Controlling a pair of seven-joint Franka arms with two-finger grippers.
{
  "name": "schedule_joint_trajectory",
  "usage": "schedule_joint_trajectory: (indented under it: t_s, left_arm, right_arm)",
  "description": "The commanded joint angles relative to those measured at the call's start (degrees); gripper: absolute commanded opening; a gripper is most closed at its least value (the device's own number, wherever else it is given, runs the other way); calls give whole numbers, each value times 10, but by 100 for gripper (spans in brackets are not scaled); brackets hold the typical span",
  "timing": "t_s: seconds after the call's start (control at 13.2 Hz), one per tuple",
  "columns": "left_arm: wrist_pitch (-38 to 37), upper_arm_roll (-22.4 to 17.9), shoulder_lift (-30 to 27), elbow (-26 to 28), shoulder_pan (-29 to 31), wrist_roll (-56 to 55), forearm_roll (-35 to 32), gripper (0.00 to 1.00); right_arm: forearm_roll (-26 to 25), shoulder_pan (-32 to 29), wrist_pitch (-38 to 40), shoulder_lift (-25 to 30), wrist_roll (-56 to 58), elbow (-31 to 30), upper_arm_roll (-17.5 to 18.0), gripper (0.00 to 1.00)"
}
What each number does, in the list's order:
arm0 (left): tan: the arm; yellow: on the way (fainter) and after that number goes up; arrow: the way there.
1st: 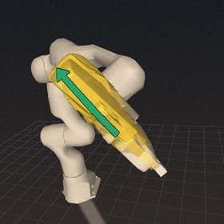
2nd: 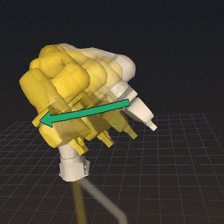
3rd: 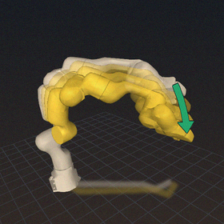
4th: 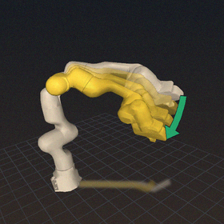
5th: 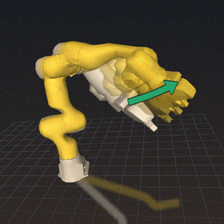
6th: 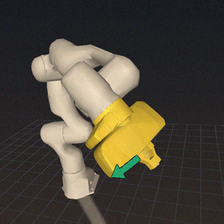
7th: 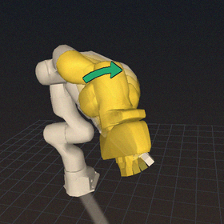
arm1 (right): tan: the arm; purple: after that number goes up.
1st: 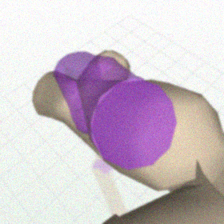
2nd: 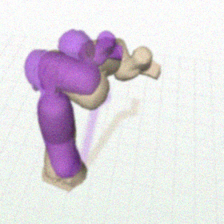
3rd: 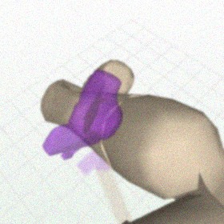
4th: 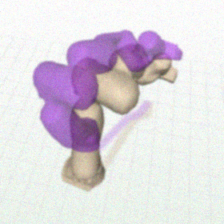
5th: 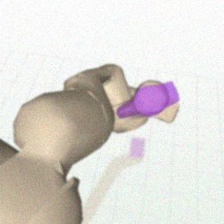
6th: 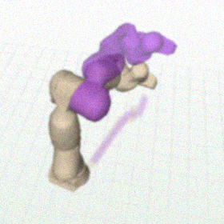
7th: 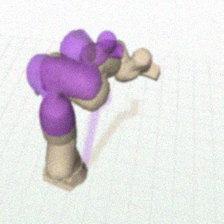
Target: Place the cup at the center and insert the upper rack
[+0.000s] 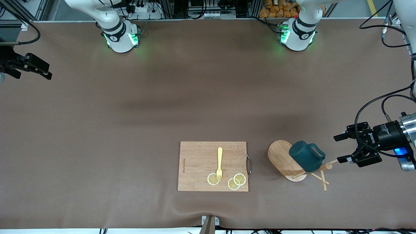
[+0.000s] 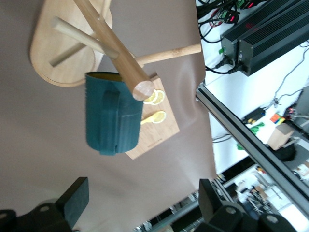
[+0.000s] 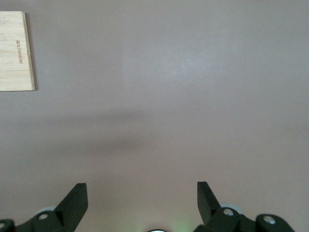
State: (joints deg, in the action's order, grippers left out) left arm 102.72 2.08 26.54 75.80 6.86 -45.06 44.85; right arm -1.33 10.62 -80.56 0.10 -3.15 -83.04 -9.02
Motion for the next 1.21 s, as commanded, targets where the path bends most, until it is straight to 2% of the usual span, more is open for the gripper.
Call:
schedule_joint_trajectory:
  t_s: [0.0,0.53,1.14]
  left_arm:
    - [-23,11,-41,12,1,-10,-65,100]
    - [-109,73,-103,12,3,32,-293,100]
    - [-155,78,-146,15,3,207,-402,100]
  right_arm:
    - [-9,6,1,-2,-10,7,-3,100]
    - [-3,13,4,-2,-8,8,-3,100]
    - [0,18,9,4,-5,9,-4,100]
